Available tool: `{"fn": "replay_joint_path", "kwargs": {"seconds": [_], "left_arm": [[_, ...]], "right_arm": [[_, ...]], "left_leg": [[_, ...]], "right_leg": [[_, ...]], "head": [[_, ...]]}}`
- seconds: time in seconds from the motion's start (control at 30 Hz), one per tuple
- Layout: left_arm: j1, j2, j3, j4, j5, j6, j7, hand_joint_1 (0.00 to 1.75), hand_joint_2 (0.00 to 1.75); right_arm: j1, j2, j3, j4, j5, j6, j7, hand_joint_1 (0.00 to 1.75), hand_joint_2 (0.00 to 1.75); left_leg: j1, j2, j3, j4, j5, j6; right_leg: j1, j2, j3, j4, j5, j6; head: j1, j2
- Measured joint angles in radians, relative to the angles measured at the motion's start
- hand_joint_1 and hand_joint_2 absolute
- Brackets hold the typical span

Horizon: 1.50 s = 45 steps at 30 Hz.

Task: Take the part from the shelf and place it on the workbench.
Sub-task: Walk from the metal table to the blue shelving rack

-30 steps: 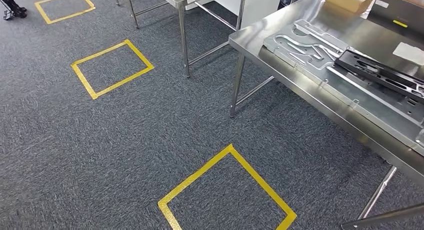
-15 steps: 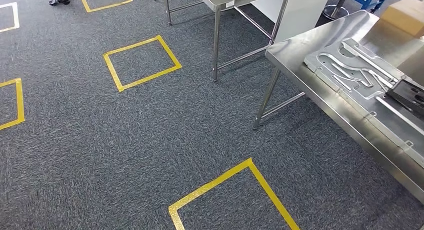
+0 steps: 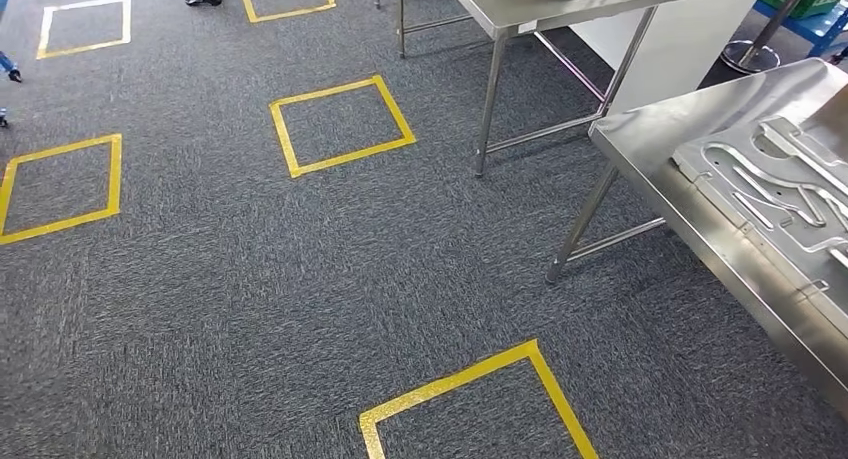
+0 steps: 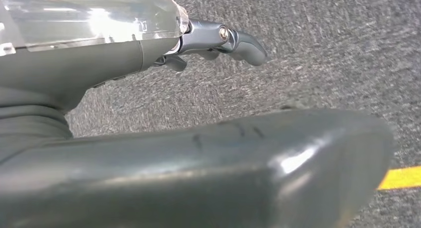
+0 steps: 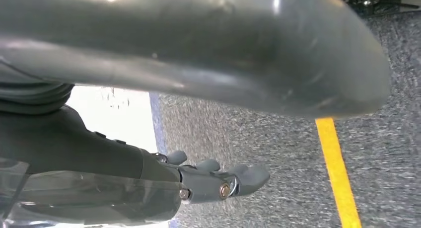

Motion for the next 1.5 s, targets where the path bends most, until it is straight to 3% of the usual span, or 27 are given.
{"fn": "replay_joint_path", "kwargs": {"seconds": [0.07, 0.17, 0.2, 0.23, 0.27, 0.3, 0.37, 0.43, 0.5, 0.57, 0.63, 0.7, 0.77, 0.8, 0.87, 0.93, 1.03, 1.1, 1.13, 1.2, 1.23, 1.27, 1.3, 1.33, 1.4, 1.47, 1.5], "left_arm": [[0.002, 0.0, -0.002, 0.0, -0.001, -0.001, 0.0, 0.0, 0.0], [0.0, 0.0, -0.007, 0.0, -0.006, -0.004, -0.003, 0.0, 0.0], [0.0, 0.001, -0.008, 0.0, -0.008, -0.005, -0.004, 0.0, 0.0], [0.001, 0.001, -0.009, 0.0, -0.009, -0.005, -0.004, 0.0, 0.0], [0.002, 0.001, -0.009, 0.0, -0.01, -0.006, -0.004, 0.0, 0.0], [0.003, 0.001, -0.01, 0.0, -0.01, -0.007, -0.004, 0.0, 0.0], [0.002, 0.0, -0.012, 0.0, -0.011, -0.007, -0.005, 0.0, 0.0], [0.001, 0.0, -0.014, 0.0, -0.013, -0.008, -0.005, 0.0, 0.0], [0.001, 0.0, -0.015, 0.0, -0.016, -0.011, -0.004, 0.0, 0.0], [0.002, 0.001, -0.016, 0.0, -0.02, -0.014, -0.004, 0.0, 0.0], [0.001, 0.002, -0.02, 0.0, -0.026, -0.018, -0.003, 0.0, 0.0], [0.0, 0.002, -0.027, 0.0, -0.032, -0.018, -0.002, 0.0, 0.0], [0.001, 0.002, -0.032, 0.0, -0.036, -0.018, -0.003, 0.0, 0.0], [0.002, 0.003, -0.033, 0.0, -0.039, -0.018, -0.003, 0.0, 0.0], [0.001, 0.003, -0.037, 0.0, -0.044, -0.018, -0.003, 0.0, 0.0], [-0.001, 0.002, -0.042, 0.0, -0.051, -0.018, -0.002, 0.0, 0.0], [0.001, 0.003, -0.05, 0.0, -0.059, -0.019, 0.003, 0.0, 0.0], [0.001, 0.006, -0.054, 0.0, -0.06, -0.019, 0.005, 0.0, 0.0], [0.0, 0.007, -0.055, 0.0, -0.06, -0.019, 0.006, 0.0, 0.0], [-0.002, 0.008, -0.057, 0.0, -0.059, -0.019, 0.007, 0.0, 0.0], [-0.002, 0.008, -0.057, 0.0, -0.059, -0.019, 0.007, 0.0, 0.0], [-0.001, 0.008, -0.057, 0.0, -0.059, -0.019, 0.007, 0.0, 0.0], [0.0, 0.008, -0.057, 0.0, -0.059, -0.019, 0.007, 0.0, 0.0], [0.0, 0.008, -0.058, 0.0, -0.059, -0.019, 0.008, 0.0, 0.0], [-0.002, 0.004, -0.058, 0.0, -0.059, -0.019, 0.008, 0.0, 0.0], [-0.005, -0.001, -0.058, 0.001, -0.059, -0.019, 0.008, 0.0, 0.0], [-0.005, -0.001, -0.058, 0.001, -0.058, -0.019, 0.008, 0.0, 0.0]], "right_arm": [[-0.001, -0.001, 0.0, 0.0, 0.001, 0.002, -0.004, 0.0, 0.0], [0.001, -0.001, -0.001, 0.0, 0.003, 0.003, -0.006, 0.0, 0.0], [0.002, -0.001, -0.001, 0.0, 0.003, 0.003, -0.006, 0.0, 0.0], [0.003, -0.001, -0.001, 0.0, 0.003, 0.003, -0.006, 0.0, 0.0], [0.003, -0.002, -0.001, 0.001, 0.003, 0.003, -0.006, 0.0, 0.0], [0.004, -0.002, -0.002, 0.001, 0.003, 0.003, -0.006, 0.0, 0.0], [0.005, -0.003, -0.002, 0.001, 0.003, 0.003, -0.005, 0.0, 0.0], [0.005, -0.004, -0.003, 0.001, 0.003, 0.002, -0.005, 0.0, 0.0], [0.002, -0.004, -0.004, 0.001, 0.002, 0.001, -0.005, 0.0, 0.0], [0.001, -0.003, -0.008, 0.001, 0.0, 0.0, -0.004, 0.0, 0.0], [0.003, -0.003, -0.012, 0.001, -0.003, -0.002, -0.004, 0.0, 0.0], [0.006, -0.004, -0.018, 0.001, -0.004, -0.003, -0.004, 0.0, 0.0], [0.006, -0.004, -0.022, 0.001, -0.006, -0.003, -0.004, 0.0, 0.0], [0.005, -0.003, -0.024, 0.001, -0.007, -0.003, -0.004, 0.0, 0.0], [0.005, -0.004, -0.027, 0.001, -0.009, -0.002, -0.004, 0.0, 0.0], [0.005, -0.005, -0.031, 0.001, -0.014, -0.002, -0.003, 0.0, 0.0], [0.001, -0.006, -0.04, 0.001, -0.02, -0.002, -0.003, 0.0, 0.0], [0.0, -0.005, -0.044, 0.001, -0.021, -0.001, -0.004, 0.0, 0.0], [0.002, -0.004, -0.046, 0.001, -0.021, 0.0, -0.005, 0.0, 0.0], [0.005, -0.002, -0.048, 0.001, -0.02, 0.001, -0.007, 0.0, 0.0], [0.006, -0.002, -0.049, 0.001, -0.02, 0.002, -0.007, 0.0, 0.0], [0.007, -0.002, -0.049, 0.002, -0.02, 0.002, -0.007, 0.0, 0.0], [0.007, -0.002, -0.05, 0.001, -0.02, 0.002, -0.007, 0.0, 0.0], [0.008, -0.002, -0.05, 0.001, -0.02, 0.002, -0.007, 0.0, 0.0], [0.009, -0.006, -0.05, 0.001, -0.02, 0.002, -0.008, 0.0, 0.0], [0.008, -0.011, -0.051, 0.001, -0.02, 0.002, -0.008, 0.0, 0.0], [0.005, -0.011, -0.051, 0.001, -0.019, 0.002, -0.008, 0.0, 0.0]], "left_leg": [[0.003, -0.015, 0.001, -0.009, 0.015, 0.013], [0.003, -0.04, -0.007, -0.012, 0.027, 0.025], [0.002, -0.05, -0.01, -0.012, 0.028, 0.026], [0.001, -0.061, -0.012, -0.011, 0.029, 0.027], [0.0, -0.072, -0.012, -0.009, 0.03, 0.026], [0.0, -0.085, -0.012, -0.007, 0.029, 0.025], [0.0, -0.106, -0.014, -0.001, 0.027, 0.019], [0.001, -0.124, -0.021, 0.003, 0.027, 0.007], [0.004, -0.141, -0.027, 0.001, 0.03, -0.006], [0.005, -0.12, -0.038, 0.022, 0.015, -0.015], [0.005, -0.077, -0.079, 0.109, -0.035, -0.021], [0.01, -0.06, -0.142, 0.237, -0.09, -0.028], [0.018, -0.054, -0.162, 0.277, -0.087, -0.035], [0.021, -0.048, -0.143, 0.239, -0.06, -0.039], [0.025, -0.018, -0.075, 0.108, 0.0, -0.045], [0.023, 0.001, -0.037, 0.031, 0.022, -0.037], [0.016, -0.018, -0.039, 0.022, 0.024, -0.013], [0.015, -0.033, -0.041, 0.018, 0.029, 0.0], [0.015, -0.04, -0.042, 0.017, 0.03, 0.005], [0.008, -0.057, -0.044, 0.017, 0.032, 0.011], [0.003, -0.068, -0.044, 0.017, 0.032, 0.014], [-0.002, -0.08, -0.043, 0.018, 0.031, 0.016], [-0.006, -0.092, -0.041, 0.018, 0.031, 0.018], [-0.008, -0.104, -0.037, 0.018, 0.03, 0.019], [-0.008, -0.125, -0.034, 0.016, 0.03, 0.02], [-0.004, -0.144, -0.038, 0.014, 0.032, 0.017], [-0.003, -0.155, -0.039, 0.011, 0.034, 0.014]], "right_leg": [[-0.004, 0.02, -0.008, 0.026, -0.026, 0.012], [-0.008, 0.076, -0.083, 0.204, -0.133, 0.019], [-0.008, 0.082, -0.108, 0.264, -0.156, 0.02], [-0.008, 0.084, -0.118, 0.29, -0.159, 0.019], [-0.008, 0.085, -0.109, 0.278, -0.143, 0.018], [-0.009, 0.09, -0.079, 0.224, -0.11, 0.015], [-0.012, 0.131, -0.007, 0.079, -0.05, 0.009], [-0.012, 0.163, 0.027, 0.003, -0.032, 0.004], [-0.009, 0.151, 0.03, -0.005, -0.031, -0.004], [-0.011, 0.129, 0.037, -0.017, -0.027, -0.017], [-0.011, 0.103, 0.043, -0.025, -0.025, -0.027], [-0.009, 0.077, 0.043, -0.025, -0.027, -0.032], [-0.009, 0.053, 0.044, -0.024, -0.03, -0.03], [-0.01, 0.043, 0.046, -0.023, -0.032, -0.027], [-0.01, 0.026, 0.048, -0.016, -0.04, -0.015], [-0.006, 0.012, 0.05, -0.007, -0.048, -0.001], [-0.009, 0.003, 0.052, -0.005, -0.052, 0.016], [-0.014, 0.032, 0.034, 0.036, -0.086, 0.024], [-0.015, 0.054, 0.009, 0.089, -0.118, 0.025], [-0.011, 0.076, -0.062, 0.229, -0.18, 0.019], [-0.007, 0.08, -0.089, 0.279, -0.19, 0.013], [-0.002, 0.083, -0.1, 0.292, -0.179, 0.003], [0.006, 0.088, -0.092, 0.265, -0.15, -0.008], [0.017, 0.099, -0.065, 0.201, -0.105, -0.023], [0.036, 0.142, -0.007, 0.063, -0.036, -0.053], [0.044, 0.167, 0.017, 0.0, -0.019, -0.07], [0.044, 0.16, 0.02, -0.009, -0.018, -0.074]], "head": [[0.0, 0.0], [0.0, 0.0], [0.0, 0.0], [0.0, 0.0], [0.0, 0.0], [0.0, 0.0], [0.0, 0.0], [0.0, 0.0], [0.0, 0.0], [0.0, 0.0], [0.0, 0.0], [0.0, 0.0], [0.0, 0.0], [0.0, 0.0], [0.0, 0.0], [0.001, 0.0], [0.001, 0.0], [0.001, 0.0], [0.001, 0.0], [0.001, 0.0], [0.001, 0.0], [0.001, 0.0], [0.001, 0.0], [0.001, 0.0], [0.001, 0.0], [0.001, 0.0], [0.002, 0.0]]}}
